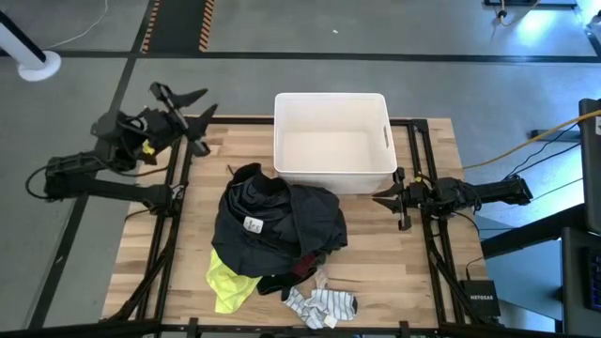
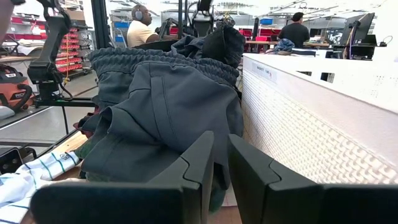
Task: Sort clothes
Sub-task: Put the black shorts into the white laundry organizer
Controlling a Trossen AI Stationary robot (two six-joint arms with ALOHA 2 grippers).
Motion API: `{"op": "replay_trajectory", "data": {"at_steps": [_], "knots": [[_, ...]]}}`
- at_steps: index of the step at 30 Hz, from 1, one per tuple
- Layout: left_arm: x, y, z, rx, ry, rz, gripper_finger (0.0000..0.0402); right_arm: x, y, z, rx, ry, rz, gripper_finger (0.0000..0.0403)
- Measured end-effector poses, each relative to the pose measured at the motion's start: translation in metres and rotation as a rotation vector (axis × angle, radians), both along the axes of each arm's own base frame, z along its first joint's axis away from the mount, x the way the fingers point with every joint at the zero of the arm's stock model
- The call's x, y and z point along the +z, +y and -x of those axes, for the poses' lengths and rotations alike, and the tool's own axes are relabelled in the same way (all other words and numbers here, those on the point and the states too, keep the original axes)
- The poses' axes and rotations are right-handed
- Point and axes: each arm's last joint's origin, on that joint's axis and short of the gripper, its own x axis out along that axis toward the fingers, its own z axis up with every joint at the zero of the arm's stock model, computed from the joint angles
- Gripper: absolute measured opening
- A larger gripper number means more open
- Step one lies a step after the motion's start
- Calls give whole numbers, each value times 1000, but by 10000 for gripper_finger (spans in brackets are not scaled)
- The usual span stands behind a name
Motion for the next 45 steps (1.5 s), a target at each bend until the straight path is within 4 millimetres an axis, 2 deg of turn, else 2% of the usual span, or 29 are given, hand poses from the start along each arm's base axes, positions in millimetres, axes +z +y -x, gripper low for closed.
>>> {"op": "replay_trajectory", "data": {"at_steps": [6,14,23,45], "knots": [[13,7,-22,42,-72,-43,180,0,0,0,0,0,0,65],[4,12,-45,34,-55,-4,180,0,0,0,0,0,0,65],[-2,15,-62,49,-14,-29,180,0,0,0,0,0,0,65],[-4,28,-61,117,-4,-34,180,0,0,0,0,0,0,65]]}}
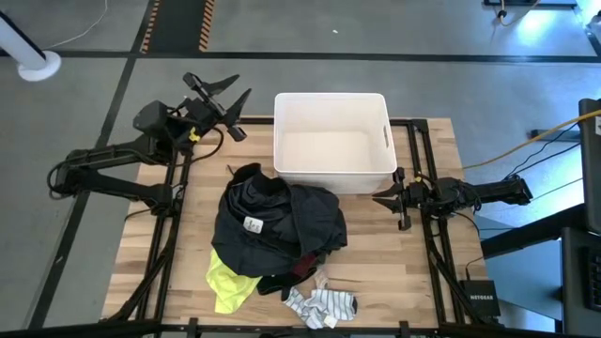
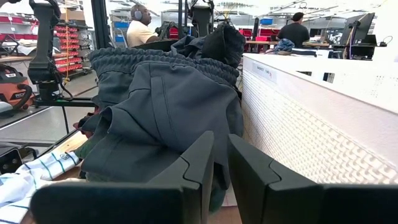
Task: Sort clothes
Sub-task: Put the black shorts into the white laundry organizer
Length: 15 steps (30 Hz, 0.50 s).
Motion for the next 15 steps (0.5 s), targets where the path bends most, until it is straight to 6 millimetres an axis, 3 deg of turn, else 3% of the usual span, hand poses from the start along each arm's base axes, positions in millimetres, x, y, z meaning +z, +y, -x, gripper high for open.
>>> {"op": "replay_trajectory", "data": {"at_steps": [11,15], "knots": [[-3,3,0,-44,-44,114,180,0,0,0,-1,0,0,65],[-16,2,-2,-68,64,211,180,0,0,0,-1,0,0,65]]}}
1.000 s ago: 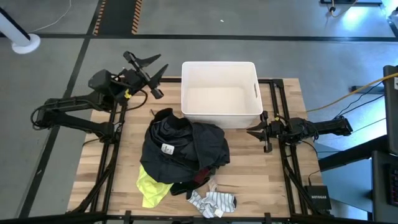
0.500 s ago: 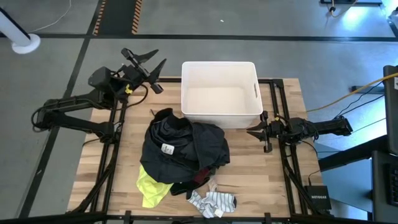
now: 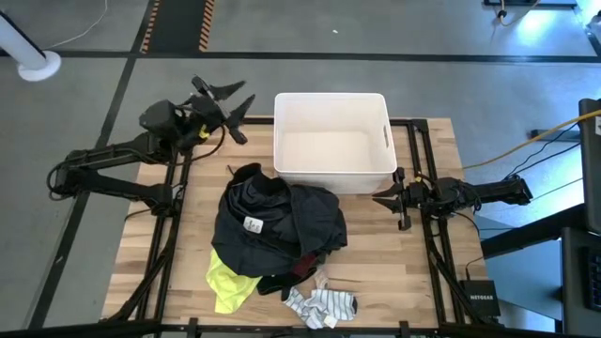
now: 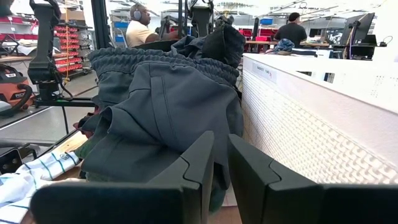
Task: Sort clothes
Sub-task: Put the black shorts into the white laundry organizer
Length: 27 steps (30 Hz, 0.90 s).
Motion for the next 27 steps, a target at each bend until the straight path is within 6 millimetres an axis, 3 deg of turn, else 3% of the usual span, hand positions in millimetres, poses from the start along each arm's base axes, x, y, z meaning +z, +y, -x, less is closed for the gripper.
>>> {"op": "replay_trajectory", "data": {"at_steps": [6,8,16,19,23,27], "knots": [[-31,-10,4,-60,270,215,180,0,0,0,0,0,0,65],[-32,-17,6,-101,332,295,180,0,0,0,0,0,0,65],[-46,-61,4,-320,595,475,180,0,0,0,0,0,0,65],[-50,-81,10,-480,694,527,180,0,0,0,0,0,0,65],[-49,-102,14,-649,703,596,180,0,0,0,1,0,0,65],[-52,-122,10,-719,726,544,180,0,0,0,0,0,0,65]]}}
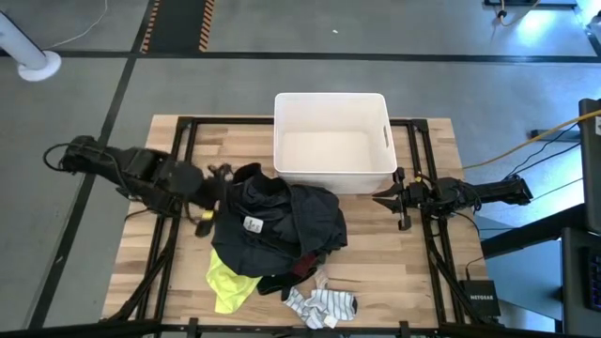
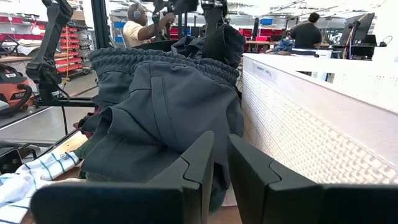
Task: Sort clothes
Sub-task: Put the black shorts into the white laundry organizer
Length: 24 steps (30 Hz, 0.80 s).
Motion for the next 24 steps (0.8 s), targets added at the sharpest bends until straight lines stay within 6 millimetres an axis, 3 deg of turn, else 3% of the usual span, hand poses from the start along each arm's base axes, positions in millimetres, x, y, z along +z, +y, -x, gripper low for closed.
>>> {"op": "replay_trajectory", "data": {"at_steps": [9,15,24], "knots": [[-33,-30,-28,-55,139,-175,180,0,0,0,0,0,0,65],[-57,-30,-41,49,258,-413,180,0,0,0,0,0,0,65],[-73,-35,-69,99,213,-643,180,0,0,0,1,0,0,65]]}}
